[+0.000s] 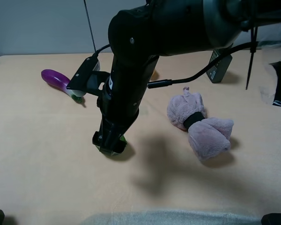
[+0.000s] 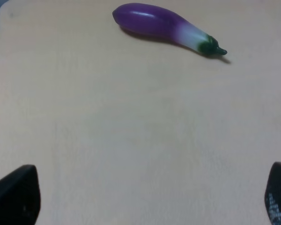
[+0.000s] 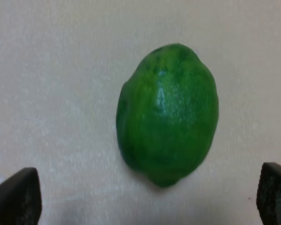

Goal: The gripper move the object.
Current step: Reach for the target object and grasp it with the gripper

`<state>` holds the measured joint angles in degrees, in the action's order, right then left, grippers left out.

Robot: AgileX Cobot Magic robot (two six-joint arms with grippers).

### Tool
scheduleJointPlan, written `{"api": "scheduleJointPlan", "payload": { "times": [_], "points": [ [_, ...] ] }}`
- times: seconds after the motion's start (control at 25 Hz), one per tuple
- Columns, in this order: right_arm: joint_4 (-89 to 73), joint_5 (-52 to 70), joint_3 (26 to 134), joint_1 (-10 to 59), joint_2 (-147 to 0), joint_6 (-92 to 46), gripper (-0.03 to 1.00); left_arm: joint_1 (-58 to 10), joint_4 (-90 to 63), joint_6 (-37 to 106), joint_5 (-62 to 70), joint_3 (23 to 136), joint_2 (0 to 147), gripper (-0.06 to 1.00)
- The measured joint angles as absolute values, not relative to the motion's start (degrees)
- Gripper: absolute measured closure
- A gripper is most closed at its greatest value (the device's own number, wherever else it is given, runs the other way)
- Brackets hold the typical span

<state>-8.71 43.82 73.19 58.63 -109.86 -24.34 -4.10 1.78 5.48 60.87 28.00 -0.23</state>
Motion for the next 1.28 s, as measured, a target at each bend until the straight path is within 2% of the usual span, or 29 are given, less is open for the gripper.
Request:
{"api": "scheduleJointPlan", "payload": {
  "times": [1.28],
  "points": [
    [-5.51,34.13,73.23,58.63,-121.57,-23.39,0.28,-4.1,1.78,5.48,60.87,28.0,-0.23,-0.01]
  ]
}}
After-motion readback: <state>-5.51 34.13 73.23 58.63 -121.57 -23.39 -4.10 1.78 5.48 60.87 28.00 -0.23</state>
